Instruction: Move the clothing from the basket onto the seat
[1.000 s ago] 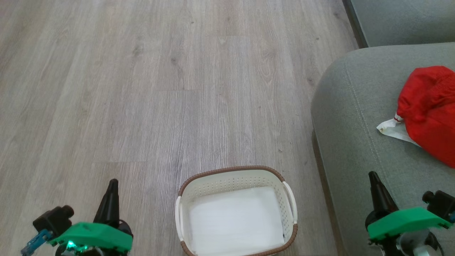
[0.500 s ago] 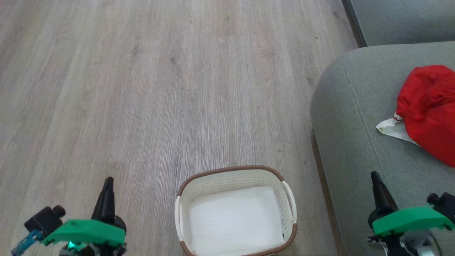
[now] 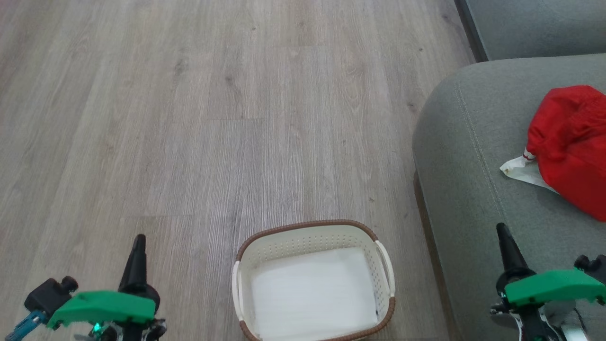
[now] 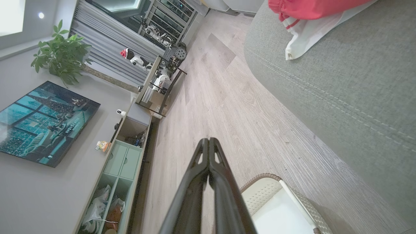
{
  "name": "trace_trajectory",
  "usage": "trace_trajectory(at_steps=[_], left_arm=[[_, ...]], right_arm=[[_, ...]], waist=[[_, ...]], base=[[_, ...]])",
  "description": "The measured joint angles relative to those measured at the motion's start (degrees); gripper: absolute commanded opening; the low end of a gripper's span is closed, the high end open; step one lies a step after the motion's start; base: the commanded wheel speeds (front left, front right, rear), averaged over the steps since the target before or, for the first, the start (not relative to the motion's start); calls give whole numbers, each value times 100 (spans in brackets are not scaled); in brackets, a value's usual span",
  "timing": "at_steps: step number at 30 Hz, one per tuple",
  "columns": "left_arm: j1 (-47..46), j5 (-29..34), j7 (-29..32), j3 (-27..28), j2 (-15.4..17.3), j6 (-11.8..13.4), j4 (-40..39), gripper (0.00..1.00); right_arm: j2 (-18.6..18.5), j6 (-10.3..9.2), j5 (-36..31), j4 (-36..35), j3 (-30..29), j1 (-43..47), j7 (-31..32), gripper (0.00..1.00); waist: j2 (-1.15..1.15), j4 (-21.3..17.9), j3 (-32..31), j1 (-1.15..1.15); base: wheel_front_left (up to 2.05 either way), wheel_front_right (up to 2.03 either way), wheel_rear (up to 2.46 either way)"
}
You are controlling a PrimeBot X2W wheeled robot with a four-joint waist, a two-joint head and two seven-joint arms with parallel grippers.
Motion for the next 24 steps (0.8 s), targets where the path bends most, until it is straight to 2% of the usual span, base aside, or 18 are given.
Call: trace_trajectory(at_steps=[24], left_arm=[[-230, -1574, 389, 232, -31, -1, 16, 0]], right_arm=[[180, 0, 1324, -4, -274, -120, 403, 0]], waist=[[0, -33, 18, 0]], base=[[0, 0, 0]])
